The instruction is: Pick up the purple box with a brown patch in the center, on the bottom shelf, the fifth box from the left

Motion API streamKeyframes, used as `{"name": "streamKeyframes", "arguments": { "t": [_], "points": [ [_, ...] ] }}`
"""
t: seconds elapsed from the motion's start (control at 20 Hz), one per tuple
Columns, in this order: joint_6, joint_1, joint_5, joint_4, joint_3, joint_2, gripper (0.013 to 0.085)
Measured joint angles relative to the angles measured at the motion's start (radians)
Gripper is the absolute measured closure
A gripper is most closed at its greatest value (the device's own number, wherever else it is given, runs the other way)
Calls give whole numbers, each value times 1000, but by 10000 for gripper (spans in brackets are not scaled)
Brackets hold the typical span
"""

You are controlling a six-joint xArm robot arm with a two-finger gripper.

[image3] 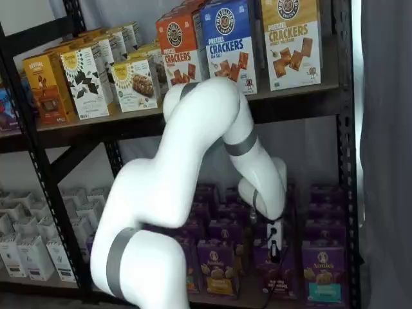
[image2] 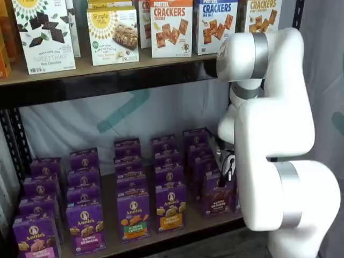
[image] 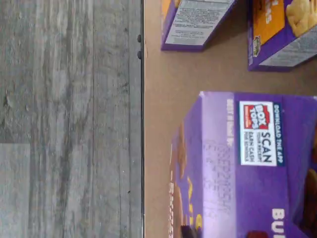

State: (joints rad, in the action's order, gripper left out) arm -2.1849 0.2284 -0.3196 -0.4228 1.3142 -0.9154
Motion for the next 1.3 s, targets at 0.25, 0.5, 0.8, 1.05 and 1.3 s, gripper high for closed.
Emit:
{"name": "streamKeyframes", "arguments": {
  "t": [0.25,0.5,0.8,1.05,1.3],
  "points": [
    [-52,-4,22,-57,-45,28,690],
    [-45,-9,54,-49,-86,51,690],
    [-38,-15,89,-42,-152,90,690],
    [4,-2,97,18,-213,131,690],
    [28,15,83,60,-274,189,690]
  ]
}}
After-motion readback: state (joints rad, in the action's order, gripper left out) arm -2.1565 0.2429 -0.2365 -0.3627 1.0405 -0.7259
